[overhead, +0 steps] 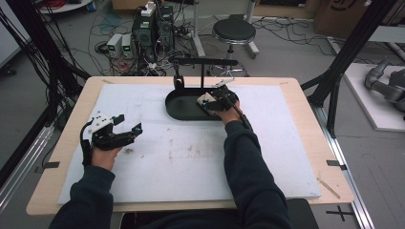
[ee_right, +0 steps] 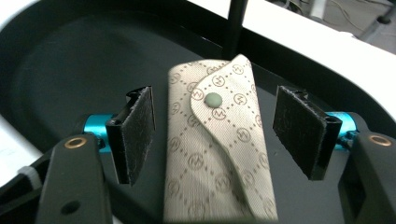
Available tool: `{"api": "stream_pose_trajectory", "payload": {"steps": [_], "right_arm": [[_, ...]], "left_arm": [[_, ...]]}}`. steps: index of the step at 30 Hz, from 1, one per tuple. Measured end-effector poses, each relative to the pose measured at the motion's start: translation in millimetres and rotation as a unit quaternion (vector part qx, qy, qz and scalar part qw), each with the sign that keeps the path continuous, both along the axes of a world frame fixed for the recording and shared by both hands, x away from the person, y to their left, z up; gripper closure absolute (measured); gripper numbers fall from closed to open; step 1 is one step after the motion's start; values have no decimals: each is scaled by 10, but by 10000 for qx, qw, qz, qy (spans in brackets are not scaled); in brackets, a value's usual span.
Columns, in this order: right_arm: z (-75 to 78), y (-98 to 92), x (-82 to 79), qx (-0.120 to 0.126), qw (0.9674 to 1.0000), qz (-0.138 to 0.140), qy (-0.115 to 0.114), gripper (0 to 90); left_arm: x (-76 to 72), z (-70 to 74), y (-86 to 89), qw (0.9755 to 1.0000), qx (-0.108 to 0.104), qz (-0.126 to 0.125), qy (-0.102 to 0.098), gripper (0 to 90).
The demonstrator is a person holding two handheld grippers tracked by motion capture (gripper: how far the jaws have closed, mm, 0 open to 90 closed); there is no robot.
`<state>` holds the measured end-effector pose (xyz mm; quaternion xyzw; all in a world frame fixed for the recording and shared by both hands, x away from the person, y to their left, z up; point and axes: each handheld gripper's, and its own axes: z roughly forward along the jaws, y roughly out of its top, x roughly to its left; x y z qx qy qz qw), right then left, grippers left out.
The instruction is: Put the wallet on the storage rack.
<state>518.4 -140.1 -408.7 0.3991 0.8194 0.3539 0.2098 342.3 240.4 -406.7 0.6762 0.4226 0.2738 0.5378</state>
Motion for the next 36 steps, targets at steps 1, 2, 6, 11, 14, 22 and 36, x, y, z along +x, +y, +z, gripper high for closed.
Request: {"api": "stream_pose_trajectory", "payload": {"steps": [1, 2, 6, 11, 14, 22, 36], "right_arm": [[50, -48, -50, 26, 9999, 78, -84, 310], [80, -83, -84, 83, 9999, 105, -104, 310], [201, -340, -236, 382, 9988, 317, 31, 254], [360, -696, -538, 593, 9974, 353, -212, 220], [408, -870, -680, 595, 9972, 360, -288, 195], [439, -1271, -1087, 372, 9966, 316, -664, 195], [157, -1659, -1594, 419, 9955, -134, -838, 194]], "left_arm": [[0, 1, 0, 10000, 10, 1, 8, 194], [3, -2, -2, 10000, -14, -13, 8, 194], [2, 0, 5, 10000, -74, -17, -2, 194], [13, 2, 27, 9998, -187, 16, -24, 194], [10, 9, 34, 9998, -212, 49, -43, 194], [-6, 34, 25, 9996, -218, 68, -145, 194], [-7, 61, -17, 9995, -184, -41, -262, 194]]}}
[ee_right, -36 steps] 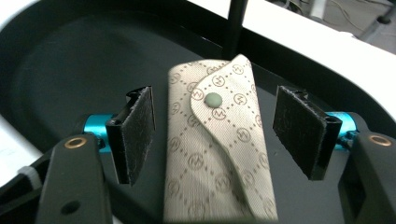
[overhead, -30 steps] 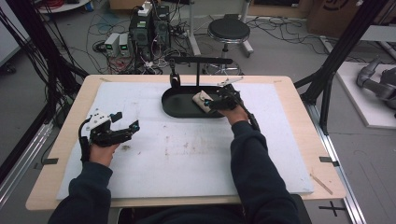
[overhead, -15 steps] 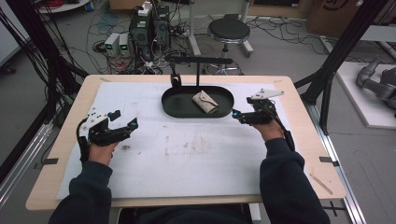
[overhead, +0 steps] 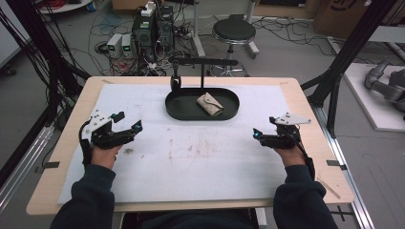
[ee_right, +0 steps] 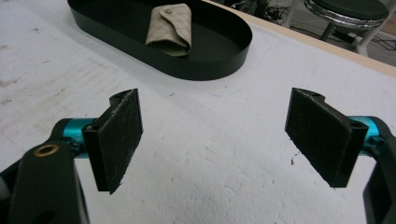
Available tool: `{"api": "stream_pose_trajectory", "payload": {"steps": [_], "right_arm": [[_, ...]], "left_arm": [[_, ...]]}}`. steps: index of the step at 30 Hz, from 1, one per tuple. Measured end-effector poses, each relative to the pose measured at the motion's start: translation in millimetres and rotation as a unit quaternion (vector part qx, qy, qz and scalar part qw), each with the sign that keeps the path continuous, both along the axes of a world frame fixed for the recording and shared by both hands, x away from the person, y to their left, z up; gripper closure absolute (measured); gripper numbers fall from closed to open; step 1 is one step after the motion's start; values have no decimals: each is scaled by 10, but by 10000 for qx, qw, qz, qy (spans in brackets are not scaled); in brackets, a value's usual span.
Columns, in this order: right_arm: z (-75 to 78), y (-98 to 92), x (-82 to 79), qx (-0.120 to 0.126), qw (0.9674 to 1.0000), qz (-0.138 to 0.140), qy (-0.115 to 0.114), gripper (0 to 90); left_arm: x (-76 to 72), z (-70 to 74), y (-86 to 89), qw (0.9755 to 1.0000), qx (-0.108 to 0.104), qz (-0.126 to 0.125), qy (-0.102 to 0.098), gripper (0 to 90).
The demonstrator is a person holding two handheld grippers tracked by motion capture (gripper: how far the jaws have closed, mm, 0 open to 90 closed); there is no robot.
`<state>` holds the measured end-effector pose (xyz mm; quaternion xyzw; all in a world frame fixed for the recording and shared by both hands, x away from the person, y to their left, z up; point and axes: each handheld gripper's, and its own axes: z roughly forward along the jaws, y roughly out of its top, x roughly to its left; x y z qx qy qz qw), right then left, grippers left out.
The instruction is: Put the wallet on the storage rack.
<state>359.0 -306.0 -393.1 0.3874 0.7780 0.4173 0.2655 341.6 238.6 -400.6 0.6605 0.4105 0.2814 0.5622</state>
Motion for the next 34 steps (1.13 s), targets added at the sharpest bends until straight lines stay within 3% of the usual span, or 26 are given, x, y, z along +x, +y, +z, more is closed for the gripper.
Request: {"api": "stream_pose_trajectory", "payload": {"steps": [13, 34], "right_arm": [[-40, -4, -32, 26, 10000, -78, 38, 194], [-35, -48, -11, 47, 9999, -146, -6, 195]], "left_arm": [[0, -4, -34, 9999, 71, -108, -3, 194], [14, -21, -34, 9999, 114, -71, 42, 194]]}}
